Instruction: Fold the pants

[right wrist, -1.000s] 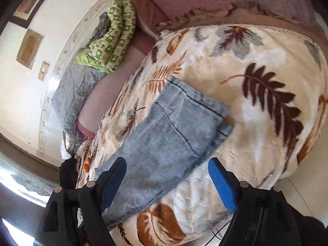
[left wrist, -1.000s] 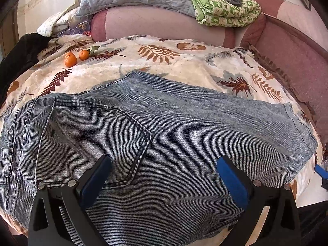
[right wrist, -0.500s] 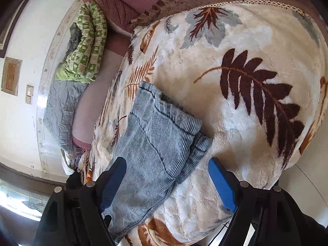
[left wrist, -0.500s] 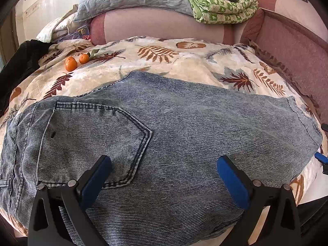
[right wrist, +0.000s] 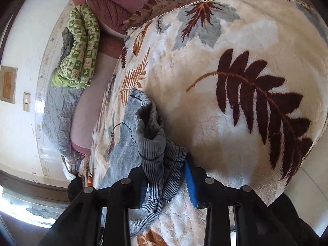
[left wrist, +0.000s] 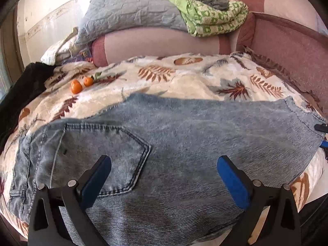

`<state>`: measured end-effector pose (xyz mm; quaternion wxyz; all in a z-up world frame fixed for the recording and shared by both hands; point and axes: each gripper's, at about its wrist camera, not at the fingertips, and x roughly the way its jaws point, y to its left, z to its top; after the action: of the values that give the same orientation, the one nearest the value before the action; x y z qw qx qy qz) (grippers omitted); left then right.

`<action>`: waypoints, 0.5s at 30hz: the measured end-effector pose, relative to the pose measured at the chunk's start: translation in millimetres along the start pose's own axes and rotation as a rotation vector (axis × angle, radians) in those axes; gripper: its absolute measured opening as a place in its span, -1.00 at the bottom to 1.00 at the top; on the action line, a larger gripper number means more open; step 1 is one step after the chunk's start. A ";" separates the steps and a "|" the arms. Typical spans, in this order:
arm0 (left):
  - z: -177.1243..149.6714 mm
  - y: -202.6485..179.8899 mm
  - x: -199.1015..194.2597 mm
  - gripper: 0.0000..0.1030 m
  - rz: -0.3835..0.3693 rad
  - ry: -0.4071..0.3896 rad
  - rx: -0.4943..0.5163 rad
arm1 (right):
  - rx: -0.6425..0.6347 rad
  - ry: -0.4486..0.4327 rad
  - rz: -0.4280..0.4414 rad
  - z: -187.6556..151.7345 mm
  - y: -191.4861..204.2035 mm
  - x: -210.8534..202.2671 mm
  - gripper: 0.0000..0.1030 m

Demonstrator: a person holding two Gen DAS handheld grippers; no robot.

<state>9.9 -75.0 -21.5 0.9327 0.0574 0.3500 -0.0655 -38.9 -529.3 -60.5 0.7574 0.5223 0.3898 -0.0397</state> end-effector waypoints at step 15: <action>36.9 -138.4 61.1 0.99 -0.037 0.277 0.182 | -0.101 0.023 -0.009 -0.2 8.2 -3.6 -0.35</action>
<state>56.8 -222.0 -42.6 0.8651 0.1437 0.4689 -0.1054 -37.6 -526.7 -52.1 0.7780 0.4821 0.4024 -0.0172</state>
